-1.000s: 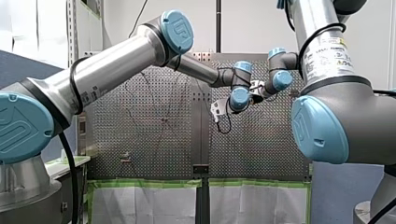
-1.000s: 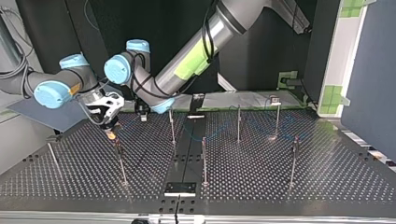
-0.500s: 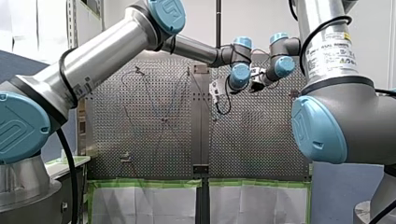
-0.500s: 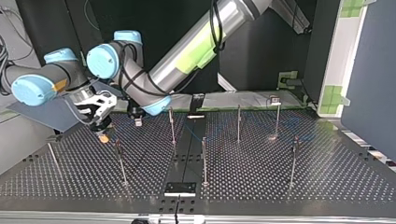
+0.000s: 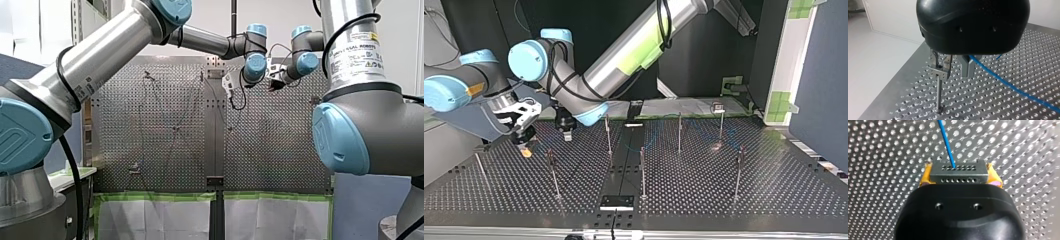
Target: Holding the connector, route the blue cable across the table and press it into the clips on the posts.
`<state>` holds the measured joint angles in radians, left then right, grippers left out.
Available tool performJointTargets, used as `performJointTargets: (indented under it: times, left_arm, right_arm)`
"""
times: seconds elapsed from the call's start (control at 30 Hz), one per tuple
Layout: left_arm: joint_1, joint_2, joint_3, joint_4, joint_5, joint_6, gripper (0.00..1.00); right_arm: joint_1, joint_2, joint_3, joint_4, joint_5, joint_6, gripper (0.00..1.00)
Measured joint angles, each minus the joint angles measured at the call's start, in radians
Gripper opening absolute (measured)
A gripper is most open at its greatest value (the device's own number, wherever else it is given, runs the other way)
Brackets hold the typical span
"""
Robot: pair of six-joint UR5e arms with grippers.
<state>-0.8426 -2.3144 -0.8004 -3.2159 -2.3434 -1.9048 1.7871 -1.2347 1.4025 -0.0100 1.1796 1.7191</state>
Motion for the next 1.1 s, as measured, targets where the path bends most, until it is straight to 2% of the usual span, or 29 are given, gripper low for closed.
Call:
performJointTargets:
  times: [0.17,0.43,0.73,0.97,1.1]
  left_arm:
    - [0.007,0.0,0.0,0.027,0.018,0.015,0.0]
    - [0.021,0.001,0.0,0.071,0.054,0.022,0.0]
    - [0.04,0.006,0.0,0.098,0.065,0.018,0.0]
    - [0.037,0.012,0.0,0.09,0.068,0.018,0.0]
    - [0.053,0.012,0.0,0.107,0.088,0.023,0.0]
  right_arm:
    - [-0.001,-0.003,-0.033,0.024,-0.029,0.0,0.0]
    - [-0.003,-0.005,-0.074,0.044,-0.048,0.002,0.0]
    - [0.001,-0.01,-0.115,0.07,-0.053,0.002,0.0]
    - [0.004,-0.013,-0.118,0.079,-0.054,0.001,0.0]
    - [0.001,-0.013,-0.118,0.08,-0.054,0.002,0.0]
